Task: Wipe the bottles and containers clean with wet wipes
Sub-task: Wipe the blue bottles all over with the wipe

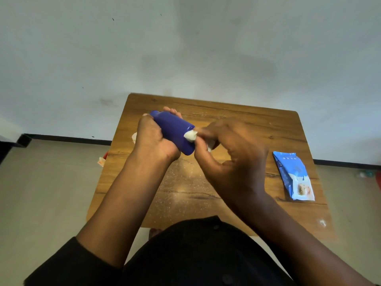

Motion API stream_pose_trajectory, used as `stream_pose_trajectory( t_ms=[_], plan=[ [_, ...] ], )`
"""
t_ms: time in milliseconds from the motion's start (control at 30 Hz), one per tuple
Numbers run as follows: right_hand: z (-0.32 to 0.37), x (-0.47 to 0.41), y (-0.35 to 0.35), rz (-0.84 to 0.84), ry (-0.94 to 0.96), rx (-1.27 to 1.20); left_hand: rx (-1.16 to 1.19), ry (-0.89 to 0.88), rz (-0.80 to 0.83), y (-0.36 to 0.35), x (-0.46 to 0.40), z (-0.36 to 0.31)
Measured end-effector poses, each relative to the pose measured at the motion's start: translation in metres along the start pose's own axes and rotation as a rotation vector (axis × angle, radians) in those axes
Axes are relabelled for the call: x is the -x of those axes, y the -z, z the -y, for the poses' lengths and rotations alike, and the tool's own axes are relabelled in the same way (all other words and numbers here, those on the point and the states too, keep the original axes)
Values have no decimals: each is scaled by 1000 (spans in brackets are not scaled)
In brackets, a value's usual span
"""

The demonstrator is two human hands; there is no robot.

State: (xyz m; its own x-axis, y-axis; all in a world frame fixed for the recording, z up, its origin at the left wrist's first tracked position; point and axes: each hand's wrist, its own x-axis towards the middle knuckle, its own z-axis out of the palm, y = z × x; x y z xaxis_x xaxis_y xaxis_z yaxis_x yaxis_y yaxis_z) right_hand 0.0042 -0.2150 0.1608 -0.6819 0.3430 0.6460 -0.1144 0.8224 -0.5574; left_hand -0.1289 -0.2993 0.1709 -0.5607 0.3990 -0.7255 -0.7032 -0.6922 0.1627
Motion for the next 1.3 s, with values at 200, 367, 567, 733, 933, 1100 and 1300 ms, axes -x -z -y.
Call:
stream_pose_trajectory(
  t_ms=[200,367,567,733,933,1100,1300],
  plan=[
    [8,5,-3,80,23,33,13,-15,-7,1,4,-4],
    [7,9,0,82,-37,-25,-14,-54,28,0,6,0],
    [12,-8,1,1,-77,-65,35,-42,42,-3,7,-1],
    [15,14,-3,139,-139,-118,106,-8,65,-6,13,-3],
    [14,-10,3,-21,-182,-192,79,-21,99,-4,9,5],
    [15,8,-3,85,-165,-128,71,-27,82,-3,8,-2],
    [11,6,3,57,-144,-146,34,-27,105,1,3,4]
  ],
)
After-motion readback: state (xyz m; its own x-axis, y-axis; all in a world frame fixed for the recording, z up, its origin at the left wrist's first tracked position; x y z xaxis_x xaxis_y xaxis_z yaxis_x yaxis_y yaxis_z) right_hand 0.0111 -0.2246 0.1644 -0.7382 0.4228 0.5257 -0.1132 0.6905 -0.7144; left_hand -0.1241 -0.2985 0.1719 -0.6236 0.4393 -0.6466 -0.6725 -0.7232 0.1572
